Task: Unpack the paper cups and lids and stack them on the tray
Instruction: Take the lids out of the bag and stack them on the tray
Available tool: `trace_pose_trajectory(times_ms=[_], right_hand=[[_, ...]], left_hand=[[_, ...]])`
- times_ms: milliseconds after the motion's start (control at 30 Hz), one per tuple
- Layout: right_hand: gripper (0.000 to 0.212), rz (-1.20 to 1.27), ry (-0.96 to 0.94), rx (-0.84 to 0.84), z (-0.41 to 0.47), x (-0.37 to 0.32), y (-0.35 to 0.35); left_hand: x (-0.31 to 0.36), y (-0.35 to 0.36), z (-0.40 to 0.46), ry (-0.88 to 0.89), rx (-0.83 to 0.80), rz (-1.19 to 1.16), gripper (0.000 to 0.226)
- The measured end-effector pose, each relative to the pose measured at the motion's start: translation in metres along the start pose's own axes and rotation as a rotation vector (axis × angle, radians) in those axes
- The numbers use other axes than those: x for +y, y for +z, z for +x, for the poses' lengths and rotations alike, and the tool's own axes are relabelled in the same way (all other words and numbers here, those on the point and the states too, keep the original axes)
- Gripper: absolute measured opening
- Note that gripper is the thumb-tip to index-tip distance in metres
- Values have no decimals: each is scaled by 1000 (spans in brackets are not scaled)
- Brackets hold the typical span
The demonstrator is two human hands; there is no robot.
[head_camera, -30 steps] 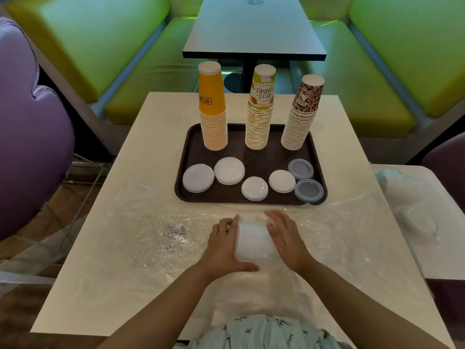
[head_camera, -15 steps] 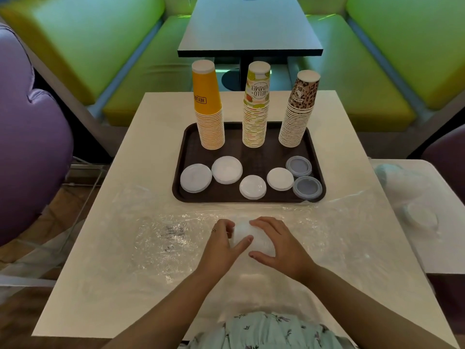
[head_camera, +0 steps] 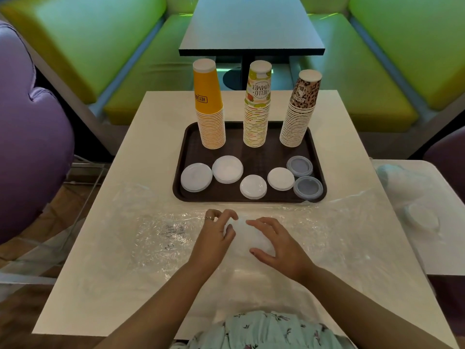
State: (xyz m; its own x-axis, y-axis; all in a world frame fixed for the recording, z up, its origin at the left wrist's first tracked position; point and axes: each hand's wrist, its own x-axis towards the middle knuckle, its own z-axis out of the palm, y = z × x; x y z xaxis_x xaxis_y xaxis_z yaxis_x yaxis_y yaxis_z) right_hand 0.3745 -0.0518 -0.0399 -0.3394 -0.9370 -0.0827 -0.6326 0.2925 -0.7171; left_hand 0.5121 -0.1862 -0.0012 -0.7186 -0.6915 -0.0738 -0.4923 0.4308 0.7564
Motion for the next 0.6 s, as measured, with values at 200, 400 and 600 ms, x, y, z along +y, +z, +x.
trace_pose_trajectory(times_ms=[200,400,600], right_hand=[[56,-2,-4,7,1,-2,3],[58,25,37,7,0,-3,-2],[64,33,61,-3,-1,-10,-6]], left_hand=[[0,1,-2,-39,-55,100,36],[-9,-13,7,-191,-40,-147,44],[-7,-36,16,-358,-2,-676,38]])
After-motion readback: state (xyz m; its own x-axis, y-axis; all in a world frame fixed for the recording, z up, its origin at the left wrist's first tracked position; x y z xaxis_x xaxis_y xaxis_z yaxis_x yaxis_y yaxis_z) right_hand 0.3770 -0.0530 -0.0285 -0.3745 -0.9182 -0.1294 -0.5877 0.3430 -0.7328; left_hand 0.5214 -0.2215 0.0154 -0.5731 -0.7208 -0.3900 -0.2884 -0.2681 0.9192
